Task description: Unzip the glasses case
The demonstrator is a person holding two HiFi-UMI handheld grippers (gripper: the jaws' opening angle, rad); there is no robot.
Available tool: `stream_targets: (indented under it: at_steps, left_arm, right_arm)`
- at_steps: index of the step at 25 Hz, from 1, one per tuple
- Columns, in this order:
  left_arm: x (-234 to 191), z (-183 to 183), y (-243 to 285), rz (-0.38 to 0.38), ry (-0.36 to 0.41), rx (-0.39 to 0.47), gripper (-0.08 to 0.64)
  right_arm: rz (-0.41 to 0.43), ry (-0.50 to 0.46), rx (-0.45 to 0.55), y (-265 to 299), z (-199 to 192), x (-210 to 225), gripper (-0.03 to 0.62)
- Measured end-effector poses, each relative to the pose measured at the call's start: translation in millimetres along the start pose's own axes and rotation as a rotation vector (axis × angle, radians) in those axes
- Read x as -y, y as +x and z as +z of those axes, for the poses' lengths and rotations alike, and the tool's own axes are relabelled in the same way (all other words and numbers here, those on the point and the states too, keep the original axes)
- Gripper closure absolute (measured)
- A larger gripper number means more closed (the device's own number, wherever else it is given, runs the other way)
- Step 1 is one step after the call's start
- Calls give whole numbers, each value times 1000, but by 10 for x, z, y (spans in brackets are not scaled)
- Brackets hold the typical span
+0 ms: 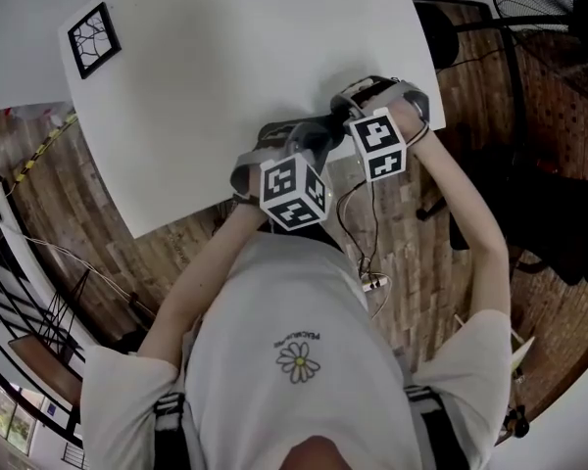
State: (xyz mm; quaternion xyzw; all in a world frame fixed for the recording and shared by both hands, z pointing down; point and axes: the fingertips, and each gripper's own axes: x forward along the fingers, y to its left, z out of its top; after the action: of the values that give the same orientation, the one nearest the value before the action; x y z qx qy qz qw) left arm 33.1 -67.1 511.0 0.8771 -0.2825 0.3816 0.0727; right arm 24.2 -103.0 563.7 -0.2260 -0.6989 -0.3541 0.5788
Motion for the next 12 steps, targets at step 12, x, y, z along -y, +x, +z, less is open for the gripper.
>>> stream_targets:
  at_steps: [12]
  left_arm:
    - [-32, 9, -95, -46, -16, 27, 548]
  right_arm:
    - [-186, 215, -26, -243, -33, 130, 583]
